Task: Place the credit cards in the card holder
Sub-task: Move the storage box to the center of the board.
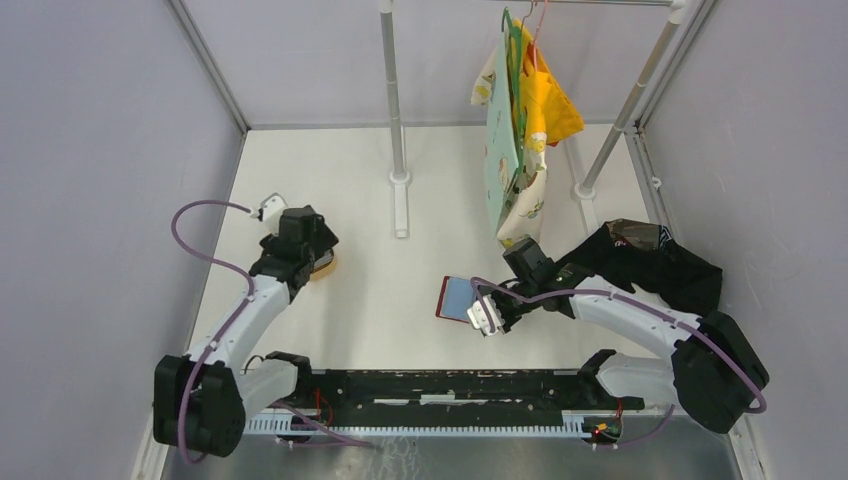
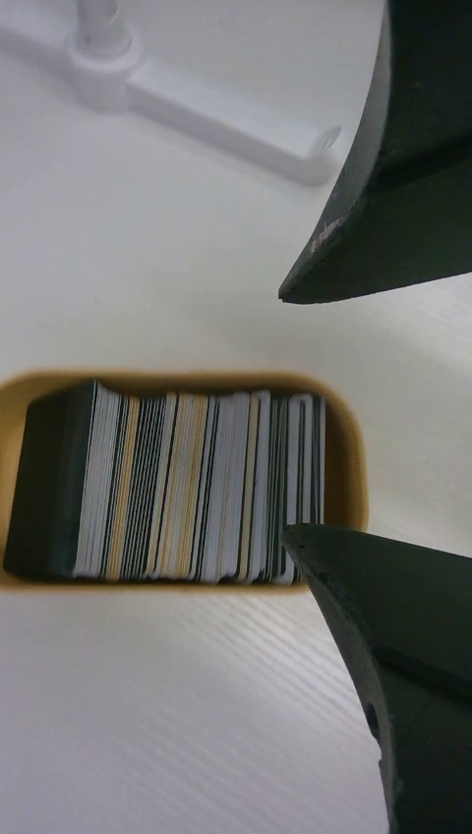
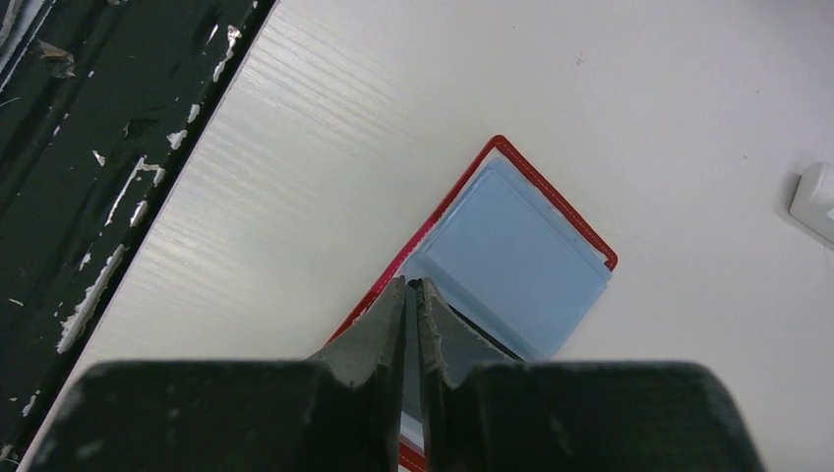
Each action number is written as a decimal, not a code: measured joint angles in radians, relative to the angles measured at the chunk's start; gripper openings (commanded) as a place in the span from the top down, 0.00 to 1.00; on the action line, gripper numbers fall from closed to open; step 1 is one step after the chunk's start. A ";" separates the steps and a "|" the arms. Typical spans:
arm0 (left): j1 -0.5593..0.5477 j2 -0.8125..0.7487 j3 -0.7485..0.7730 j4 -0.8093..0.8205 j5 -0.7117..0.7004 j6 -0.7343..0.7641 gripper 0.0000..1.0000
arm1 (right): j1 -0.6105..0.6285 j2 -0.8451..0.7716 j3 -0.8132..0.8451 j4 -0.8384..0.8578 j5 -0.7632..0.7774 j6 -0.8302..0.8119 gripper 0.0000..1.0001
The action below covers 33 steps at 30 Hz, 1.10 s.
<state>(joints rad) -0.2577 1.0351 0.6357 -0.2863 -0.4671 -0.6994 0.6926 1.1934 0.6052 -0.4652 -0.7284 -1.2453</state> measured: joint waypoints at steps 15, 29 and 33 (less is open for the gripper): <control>0.229 0.124 -0.027 -0.023 0.124 -0.033 0.24 | 0.000 -0.008 0.000 0.000 -0.016 0.003 0.85; 0.229 0.144 -0.027 -0.117 0.089 -0.112 0.61 | 0.000 -0.008 0.000 0.000 -0.016 0.003 0.85; 0.230 0.134 -0.032 -0.132 0.104 -0.120 0.74 | 0.000 -0.008 0.000 0.000 -0.016 0.003 0.85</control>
<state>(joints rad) -0.0277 1.1687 0.6033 -0.4179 -0.3634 -0.8192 0.6926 1.1854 0.6052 -0.4652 -0.7441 -1.2419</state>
